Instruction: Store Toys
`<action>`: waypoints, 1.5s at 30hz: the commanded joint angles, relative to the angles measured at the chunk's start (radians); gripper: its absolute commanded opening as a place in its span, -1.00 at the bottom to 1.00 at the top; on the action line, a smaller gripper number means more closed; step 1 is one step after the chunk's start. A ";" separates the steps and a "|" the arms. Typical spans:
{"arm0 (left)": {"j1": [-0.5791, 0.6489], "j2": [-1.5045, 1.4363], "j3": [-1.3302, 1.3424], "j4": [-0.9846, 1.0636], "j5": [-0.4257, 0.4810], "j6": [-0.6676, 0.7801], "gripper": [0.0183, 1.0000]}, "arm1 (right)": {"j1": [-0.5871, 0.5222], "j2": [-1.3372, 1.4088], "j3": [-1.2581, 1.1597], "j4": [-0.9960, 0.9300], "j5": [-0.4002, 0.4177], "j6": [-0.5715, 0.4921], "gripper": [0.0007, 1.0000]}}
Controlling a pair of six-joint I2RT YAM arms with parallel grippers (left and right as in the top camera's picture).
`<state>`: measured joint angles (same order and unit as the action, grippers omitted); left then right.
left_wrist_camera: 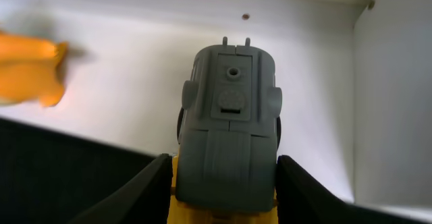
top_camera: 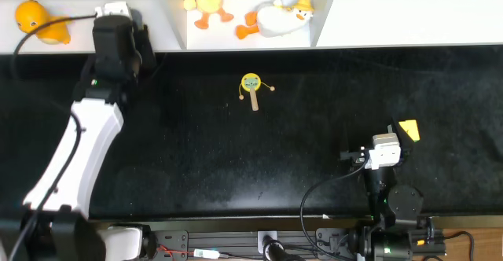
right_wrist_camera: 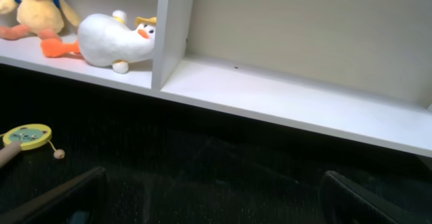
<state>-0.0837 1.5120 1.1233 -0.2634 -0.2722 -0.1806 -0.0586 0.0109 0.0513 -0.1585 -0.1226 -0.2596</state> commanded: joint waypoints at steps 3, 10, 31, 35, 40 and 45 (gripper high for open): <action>-0.001 0.105 0.109 0.031 0.010 0.004 -0.25 | -0.001 -0.006 0.002 0.005 0.000 0.002 0.99; 0.000 0.166 0.120 0.077 0.009 -0.003 -0.14 | -0.001 -0.006 0.002 0.005 0.000 0.002 0.99; 0.011 -0.296 -0.215 -0.101 -0.018 -0.003 1.00 | -0.001 -0.006 0.002 0.005 0.000 0.002 0.99; 0.008 -0.537 -0.449 -0.077 -0.017 -0.005 1.00 | -0.001 -0.006 0.002 0.005 0.000 0.002 0.99; 0.008 -0.885 -0.764 0.184 0.001 -0.007 0.99 | -0.001 -0.006 0.002 0.005 0.000 0.002 0.99; 0.008 -1.235 -1.019 0.367 0.005 0.013 1.00 | -0.001 -0.006 0.002 0.005 0.000 0.002 0.99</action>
<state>-0.0830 0.4057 0.1982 0.0715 -0.2733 -0.1833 -0.0586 0.0113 0.0513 -0.1577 -0.1230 -0.2592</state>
